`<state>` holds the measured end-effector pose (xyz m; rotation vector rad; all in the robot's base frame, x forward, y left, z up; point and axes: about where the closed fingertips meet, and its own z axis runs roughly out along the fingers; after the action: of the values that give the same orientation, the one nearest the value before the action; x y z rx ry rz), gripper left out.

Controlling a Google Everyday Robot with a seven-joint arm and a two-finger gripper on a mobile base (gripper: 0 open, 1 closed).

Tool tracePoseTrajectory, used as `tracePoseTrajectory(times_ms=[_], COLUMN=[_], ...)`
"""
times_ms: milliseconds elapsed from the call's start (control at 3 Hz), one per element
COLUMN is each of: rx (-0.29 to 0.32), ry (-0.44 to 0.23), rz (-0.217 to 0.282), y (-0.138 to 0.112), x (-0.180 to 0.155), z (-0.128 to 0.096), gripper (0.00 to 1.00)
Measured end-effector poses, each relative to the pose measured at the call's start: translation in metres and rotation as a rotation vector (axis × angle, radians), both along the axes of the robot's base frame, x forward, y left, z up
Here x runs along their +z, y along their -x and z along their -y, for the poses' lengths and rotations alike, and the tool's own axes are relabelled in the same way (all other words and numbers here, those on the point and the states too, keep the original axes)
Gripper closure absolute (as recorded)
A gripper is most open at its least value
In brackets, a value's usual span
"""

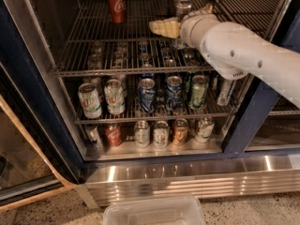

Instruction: Pick redbull can from top shelf of fridge

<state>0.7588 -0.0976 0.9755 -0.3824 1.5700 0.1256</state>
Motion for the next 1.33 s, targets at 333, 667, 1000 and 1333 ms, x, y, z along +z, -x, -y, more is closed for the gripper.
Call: tracePoseTrajectory(times_ms=[333,667,1000,1333], rx=[-0.012,-0.011,-0.011,0.026], ry=[0.009,0.009,0.009,-0.007], rz=[-0.010,-0.009,-0.009,-0.022], y=[-0.003,-0.003,-0.003,0.010], x=[-0.004,-0.003,-0.003,0.004], z=[0.011,0.009,0.009,0.010], gripper=[0.19,0.42,0.65,0.88])
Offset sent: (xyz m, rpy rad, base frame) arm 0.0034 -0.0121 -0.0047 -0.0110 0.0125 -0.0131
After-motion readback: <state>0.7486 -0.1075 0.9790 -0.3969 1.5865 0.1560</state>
